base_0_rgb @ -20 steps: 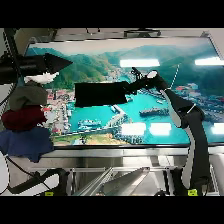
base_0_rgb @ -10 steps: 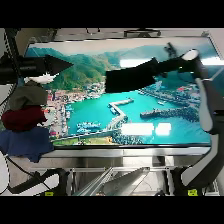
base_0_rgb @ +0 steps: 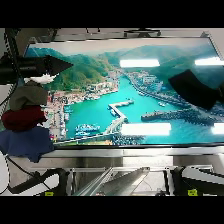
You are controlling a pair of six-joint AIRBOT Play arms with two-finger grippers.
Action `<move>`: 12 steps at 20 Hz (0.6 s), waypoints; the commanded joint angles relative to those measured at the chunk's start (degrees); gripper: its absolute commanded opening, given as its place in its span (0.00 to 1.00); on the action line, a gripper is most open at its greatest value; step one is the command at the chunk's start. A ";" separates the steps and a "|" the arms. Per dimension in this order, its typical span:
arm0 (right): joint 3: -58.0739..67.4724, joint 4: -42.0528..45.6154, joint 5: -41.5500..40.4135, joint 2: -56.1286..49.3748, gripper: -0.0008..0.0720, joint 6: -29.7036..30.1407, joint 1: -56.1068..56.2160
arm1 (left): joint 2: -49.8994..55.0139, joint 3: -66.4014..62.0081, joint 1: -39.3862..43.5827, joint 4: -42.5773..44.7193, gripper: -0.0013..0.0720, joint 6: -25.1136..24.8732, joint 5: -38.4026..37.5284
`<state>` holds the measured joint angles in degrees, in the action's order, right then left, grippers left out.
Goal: Fold the shirts.
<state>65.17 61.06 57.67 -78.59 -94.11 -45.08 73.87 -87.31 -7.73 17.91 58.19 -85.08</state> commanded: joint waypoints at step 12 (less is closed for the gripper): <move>-23.41 5.35 3.78 8.17 0.97 0.90 -13.66 | 0.00 0.00 6.03 0.02 0.05 -0.07 2.54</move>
<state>39.72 61.32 51.29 -70.91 -93.58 -58.13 73.87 -87.31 -3.33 17.93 58.15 -83.68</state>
